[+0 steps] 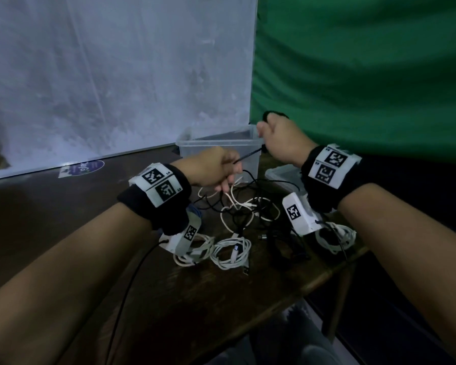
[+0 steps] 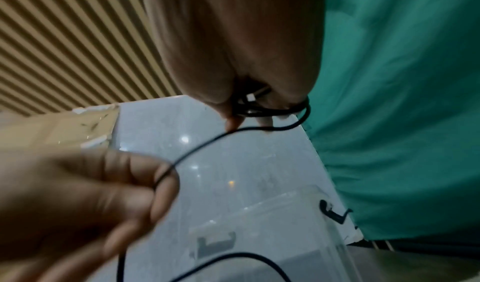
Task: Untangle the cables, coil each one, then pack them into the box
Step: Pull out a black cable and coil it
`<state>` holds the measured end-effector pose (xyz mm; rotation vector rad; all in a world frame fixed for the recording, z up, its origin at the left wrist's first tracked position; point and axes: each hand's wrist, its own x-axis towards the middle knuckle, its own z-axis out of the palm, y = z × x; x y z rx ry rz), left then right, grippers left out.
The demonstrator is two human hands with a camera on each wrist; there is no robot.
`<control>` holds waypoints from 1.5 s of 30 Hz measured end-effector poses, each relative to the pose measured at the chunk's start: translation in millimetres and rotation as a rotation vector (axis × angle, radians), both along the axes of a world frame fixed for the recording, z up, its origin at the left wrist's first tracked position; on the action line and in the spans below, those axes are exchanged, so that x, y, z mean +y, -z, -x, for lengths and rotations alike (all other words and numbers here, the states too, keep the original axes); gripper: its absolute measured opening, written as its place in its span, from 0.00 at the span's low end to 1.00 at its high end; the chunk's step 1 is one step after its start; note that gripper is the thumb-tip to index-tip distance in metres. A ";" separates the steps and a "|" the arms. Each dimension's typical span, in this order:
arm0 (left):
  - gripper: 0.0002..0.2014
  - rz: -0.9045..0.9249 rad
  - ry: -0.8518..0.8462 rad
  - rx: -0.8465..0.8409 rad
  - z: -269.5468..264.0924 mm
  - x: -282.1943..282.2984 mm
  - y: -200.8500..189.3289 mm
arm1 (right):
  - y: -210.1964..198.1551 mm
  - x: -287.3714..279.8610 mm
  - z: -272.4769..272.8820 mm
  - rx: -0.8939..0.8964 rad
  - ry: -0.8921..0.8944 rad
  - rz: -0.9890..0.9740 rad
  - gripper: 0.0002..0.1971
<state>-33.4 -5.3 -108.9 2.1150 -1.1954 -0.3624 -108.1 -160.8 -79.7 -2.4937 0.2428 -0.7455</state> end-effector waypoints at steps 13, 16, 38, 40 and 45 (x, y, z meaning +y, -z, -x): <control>0.06 0.453 -0.220 -0.515 -10.6 -2.8 -26.8 | 10.6 12.9 3.3 0.100 -0.400 -0.520 0.20; 0.06 0.406 -0.245 -0.322 -15.2 -5.3 -20.4 | 1.8 13.5 5.1 0.020 -0.455 -0.677 0.21; 0.11 -0.076 -0.068 -0.105 -2.2 -4.7 6.1 | -13.8 -0.3 -6.6 -0.390 -0.040 -0.529 0.14; 0.14 0.005 -0.061 -0.088 -2.0 -6.0 2.1 | -5.2 -4.9 -8.8 -0.163 0.017 -0.231 0.14; 0.14 0.264 -0.122 -0.107 -2.3 -9.3 -12.5 | 5.5 -1.9 -4.2 0.064 -0.023 -0.101 0.14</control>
